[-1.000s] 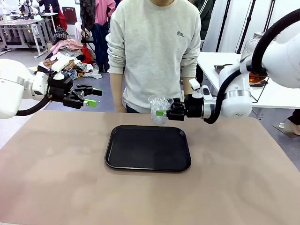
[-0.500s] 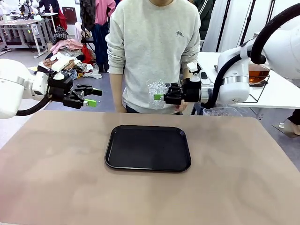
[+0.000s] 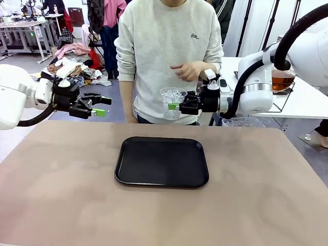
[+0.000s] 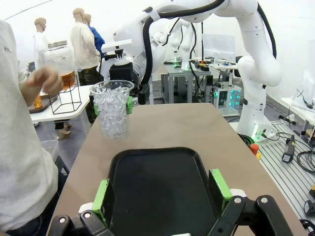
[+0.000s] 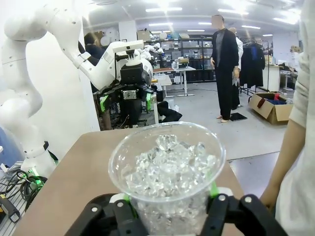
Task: Pour the drink into the iced cup.
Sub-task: Open the gripper to release the iced cup you were holding.
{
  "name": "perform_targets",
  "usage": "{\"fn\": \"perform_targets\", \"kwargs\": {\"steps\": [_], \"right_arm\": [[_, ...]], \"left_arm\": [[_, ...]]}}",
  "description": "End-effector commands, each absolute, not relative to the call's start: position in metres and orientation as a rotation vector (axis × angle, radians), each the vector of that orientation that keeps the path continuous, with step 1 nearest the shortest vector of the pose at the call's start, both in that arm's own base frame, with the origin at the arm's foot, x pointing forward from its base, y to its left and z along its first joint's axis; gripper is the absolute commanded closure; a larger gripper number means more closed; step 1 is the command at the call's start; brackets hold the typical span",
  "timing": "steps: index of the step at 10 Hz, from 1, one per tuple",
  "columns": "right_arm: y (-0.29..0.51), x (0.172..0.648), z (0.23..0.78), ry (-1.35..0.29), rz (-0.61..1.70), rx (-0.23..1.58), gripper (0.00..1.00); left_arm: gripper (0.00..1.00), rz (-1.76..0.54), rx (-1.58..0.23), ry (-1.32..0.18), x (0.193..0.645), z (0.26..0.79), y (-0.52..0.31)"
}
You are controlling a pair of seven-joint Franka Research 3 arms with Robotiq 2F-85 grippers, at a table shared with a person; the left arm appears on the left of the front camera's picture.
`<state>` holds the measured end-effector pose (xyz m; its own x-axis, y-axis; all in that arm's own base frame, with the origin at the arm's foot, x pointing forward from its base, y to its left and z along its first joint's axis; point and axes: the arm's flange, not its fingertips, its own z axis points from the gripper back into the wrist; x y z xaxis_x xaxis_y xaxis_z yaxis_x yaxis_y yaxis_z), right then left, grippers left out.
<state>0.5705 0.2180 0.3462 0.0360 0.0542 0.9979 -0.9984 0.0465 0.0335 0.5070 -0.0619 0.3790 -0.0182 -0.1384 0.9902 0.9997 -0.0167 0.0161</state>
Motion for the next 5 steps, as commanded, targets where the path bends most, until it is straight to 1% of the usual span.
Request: {"fn": "perform_targets", "kwargs": {"steps": [1,5], "right_arm": [[0.2197,0.5708,0.3495,-1.171,1.181,1.158,0.37],[0.2197,0.5708,0.3495,-1.171,1.181,1.158,0.37]], "left_arm": [[0.0,-1.292,-1.104,-1.116,0.5067,0.3804,-0.0615],[0.0,-1.292,-1.104,-1.116,0.5067,0.3804,-0.0615]]}}
